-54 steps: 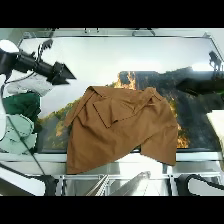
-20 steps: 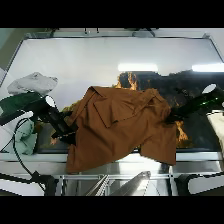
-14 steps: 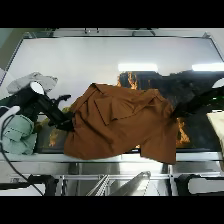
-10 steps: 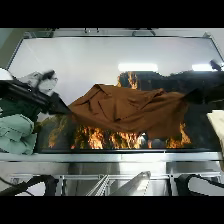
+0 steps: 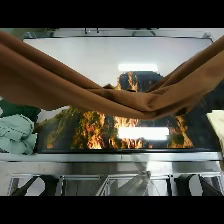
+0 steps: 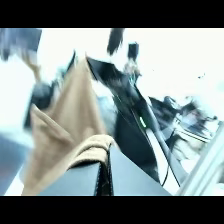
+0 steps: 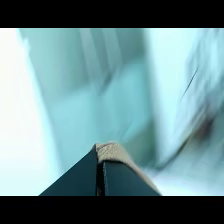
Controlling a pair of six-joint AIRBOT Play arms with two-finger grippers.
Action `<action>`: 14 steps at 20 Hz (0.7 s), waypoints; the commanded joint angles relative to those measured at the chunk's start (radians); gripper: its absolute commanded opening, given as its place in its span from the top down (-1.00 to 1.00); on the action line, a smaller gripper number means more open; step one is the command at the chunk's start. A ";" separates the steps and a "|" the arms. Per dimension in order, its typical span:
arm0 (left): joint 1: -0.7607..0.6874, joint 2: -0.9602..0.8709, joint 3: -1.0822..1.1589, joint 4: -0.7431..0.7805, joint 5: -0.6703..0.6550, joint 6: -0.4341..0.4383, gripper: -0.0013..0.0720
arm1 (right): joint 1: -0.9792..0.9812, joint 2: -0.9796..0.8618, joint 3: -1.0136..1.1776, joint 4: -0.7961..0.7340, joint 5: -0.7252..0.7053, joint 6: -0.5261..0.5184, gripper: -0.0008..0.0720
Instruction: Fold the shirts.
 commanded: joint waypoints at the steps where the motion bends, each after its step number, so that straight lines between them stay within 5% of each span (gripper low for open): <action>1: 0.186 0.026 0.052 -0.137 0.025 -0.001 0.90 | -0.022 0.196 0.032 -0.101 -0.391 -0.107 0.92; 4: 0.158 -0.005 -0.074 -0.039 0.093 -0.039 0.90 | -0.022 0.178 0.033 -0.146 -0.377 -0.053 0.92; 7: 0.037 -0.066 -0.174 -0.041 0.078 -0.062 0.90 | -0.022 0.106 0.033 -0.010 -0.235 -0.110 0.92; 10: -0.111 -0.130 -0.209 0.003 0.184 -0.036 0.90 | -0.021 -0.011 0.032 -0.034 -0.132 0.047 0.92; 12: -0.234 -0.188 -0.180 0.105 0.310 -0.041 0.90 | 0.013 -0.106 0.031 -0.091 -0.011 0.113 0.92; 14: -0.351 -0.266 -0.123 0.276 0.327 -0.056 0.90 | 0.104 -0.196 0.030 -0.320 0.089 0.192 0.92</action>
